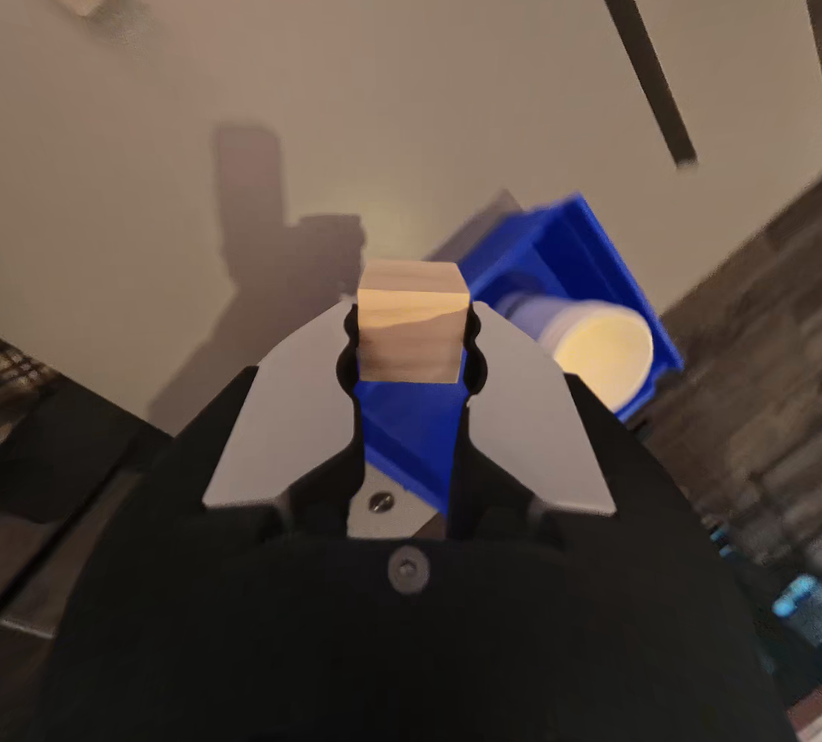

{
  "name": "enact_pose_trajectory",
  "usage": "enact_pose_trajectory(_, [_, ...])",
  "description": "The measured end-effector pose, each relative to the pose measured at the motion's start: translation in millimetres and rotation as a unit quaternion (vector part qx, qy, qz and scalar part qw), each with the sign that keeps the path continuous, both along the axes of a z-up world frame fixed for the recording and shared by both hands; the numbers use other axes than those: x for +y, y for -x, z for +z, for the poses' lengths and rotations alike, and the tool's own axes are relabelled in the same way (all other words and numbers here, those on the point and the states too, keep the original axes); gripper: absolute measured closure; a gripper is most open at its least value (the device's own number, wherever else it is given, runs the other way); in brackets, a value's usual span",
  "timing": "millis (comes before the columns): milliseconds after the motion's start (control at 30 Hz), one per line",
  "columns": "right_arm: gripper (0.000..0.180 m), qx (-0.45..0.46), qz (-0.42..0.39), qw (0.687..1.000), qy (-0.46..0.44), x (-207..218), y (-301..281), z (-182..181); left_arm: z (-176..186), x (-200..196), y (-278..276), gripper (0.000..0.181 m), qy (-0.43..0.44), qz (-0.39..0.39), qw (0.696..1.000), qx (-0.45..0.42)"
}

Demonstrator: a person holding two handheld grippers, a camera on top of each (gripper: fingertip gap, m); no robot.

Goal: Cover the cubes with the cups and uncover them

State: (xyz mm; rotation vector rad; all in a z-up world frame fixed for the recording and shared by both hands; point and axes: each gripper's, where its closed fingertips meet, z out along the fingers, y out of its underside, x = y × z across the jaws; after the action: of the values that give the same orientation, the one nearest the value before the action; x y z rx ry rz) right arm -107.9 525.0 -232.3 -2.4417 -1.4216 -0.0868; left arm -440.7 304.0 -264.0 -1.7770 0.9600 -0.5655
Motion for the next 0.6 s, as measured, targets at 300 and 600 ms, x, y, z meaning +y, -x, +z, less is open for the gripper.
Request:
enact_pose_trajectory(300, [0.135, 0.04, -0.289, 0.955, 0.055, 5, -164, -64, -7, -4, -12, 0.109, 0.006, -0.011, 1.0, 0.013])
enact_pose_trajectory(600, [0.135, 0.04, -0.344, 0.934, 0.086, 16, -199, -134, -22, 3, -18, 0.109, 0.021, -0.016, 0.999, 0.032])
